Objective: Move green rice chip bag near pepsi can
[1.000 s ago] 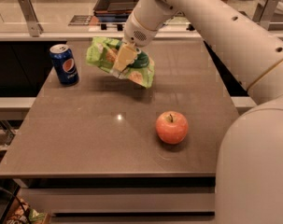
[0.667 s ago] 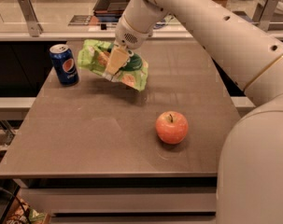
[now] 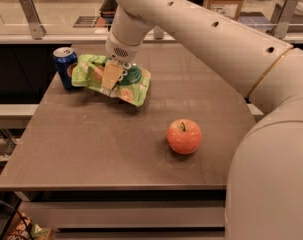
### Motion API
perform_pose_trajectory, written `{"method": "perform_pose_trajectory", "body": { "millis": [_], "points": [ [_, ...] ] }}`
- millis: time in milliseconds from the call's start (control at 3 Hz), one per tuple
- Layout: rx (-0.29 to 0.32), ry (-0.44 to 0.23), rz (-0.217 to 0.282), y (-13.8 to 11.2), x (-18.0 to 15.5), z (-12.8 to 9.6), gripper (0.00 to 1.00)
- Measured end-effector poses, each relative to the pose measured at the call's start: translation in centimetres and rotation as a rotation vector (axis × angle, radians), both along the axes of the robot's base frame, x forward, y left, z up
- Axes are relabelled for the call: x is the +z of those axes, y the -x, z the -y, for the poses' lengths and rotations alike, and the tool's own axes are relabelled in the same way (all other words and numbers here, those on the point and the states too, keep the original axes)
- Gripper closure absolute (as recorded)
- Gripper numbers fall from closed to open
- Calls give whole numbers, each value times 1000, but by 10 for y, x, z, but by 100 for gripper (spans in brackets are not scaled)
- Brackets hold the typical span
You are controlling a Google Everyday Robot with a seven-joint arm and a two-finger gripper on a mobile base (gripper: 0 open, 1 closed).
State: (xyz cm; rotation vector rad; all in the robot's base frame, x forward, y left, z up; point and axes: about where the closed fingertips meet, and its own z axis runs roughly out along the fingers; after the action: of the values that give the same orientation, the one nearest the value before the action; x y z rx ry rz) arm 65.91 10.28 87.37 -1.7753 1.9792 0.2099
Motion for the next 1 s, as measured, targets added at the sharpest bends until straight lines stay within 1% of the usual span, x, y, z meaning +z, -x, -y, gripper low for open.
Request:
{"method": "perform_pose_trajectory", "body": {
  "millis": [333,667,1000],
  "points": [
    [0,6,-3,0,-3,-1,82],
    [3,7,-5,0,-5,-2,57],
    [5,9,-8,1,-7,-3,36]
  ]
}}
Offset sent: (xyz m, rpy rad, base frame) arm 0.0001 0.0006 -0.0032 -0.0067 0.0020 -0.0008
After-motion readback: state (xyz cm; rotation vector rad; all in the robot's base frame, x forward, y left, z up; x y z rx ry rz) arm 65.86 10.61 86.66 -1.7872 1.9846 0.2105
